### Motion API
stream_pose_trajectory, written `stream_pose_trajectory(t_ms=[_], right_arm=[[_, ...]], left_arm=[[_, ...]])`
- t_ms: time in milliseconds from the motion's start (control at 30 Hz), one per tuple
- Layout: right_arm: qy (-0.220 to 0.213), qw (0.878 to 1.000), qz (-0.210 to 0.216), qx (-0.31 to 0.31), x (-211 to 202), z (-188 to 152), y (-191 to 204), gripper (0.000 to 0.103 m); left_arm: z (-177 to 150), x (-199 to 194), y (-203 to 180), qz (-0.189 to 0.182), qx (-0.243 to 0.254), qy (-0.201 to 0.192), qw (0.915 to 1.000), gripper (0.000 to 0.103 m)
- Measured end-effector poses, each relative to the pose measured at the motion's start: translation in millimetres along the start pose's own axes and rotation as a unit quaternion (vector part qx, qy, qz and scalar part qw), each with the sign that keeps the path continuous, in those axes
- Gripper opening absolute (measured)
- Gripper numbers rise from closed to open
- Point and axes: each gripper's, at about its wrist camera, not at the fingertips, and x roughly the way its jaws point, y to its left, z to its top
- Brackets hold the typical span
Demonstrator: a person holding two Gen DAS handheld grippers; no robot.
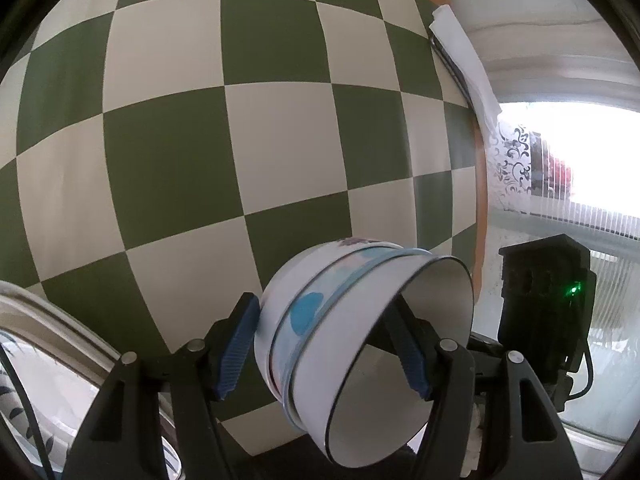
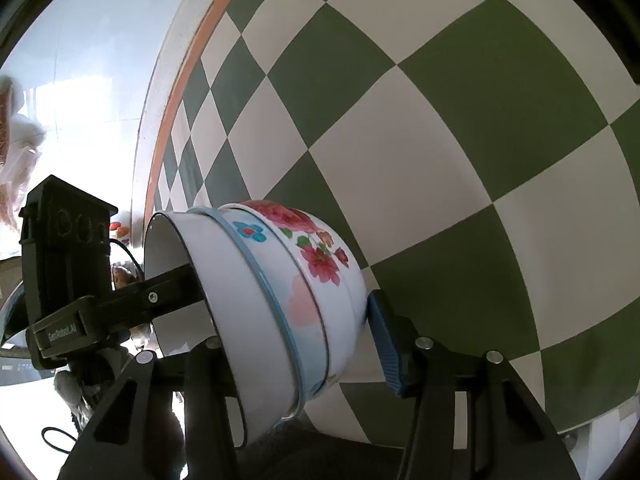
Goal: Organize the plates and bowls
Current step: 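Lift the bowl stack with both grippers and carry it over the plates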
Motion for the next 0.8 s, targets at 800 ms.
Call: stream_pose_trajectory(t_ms=[800], right_arm=[[0.006,0.996,-0.016,-0.090,-32.5,12.1,72.5,0.048]], left_arm=[[-18.9,-66.6,11.8,-0.014,-0.025,-0.066,0.9974,0.062]])
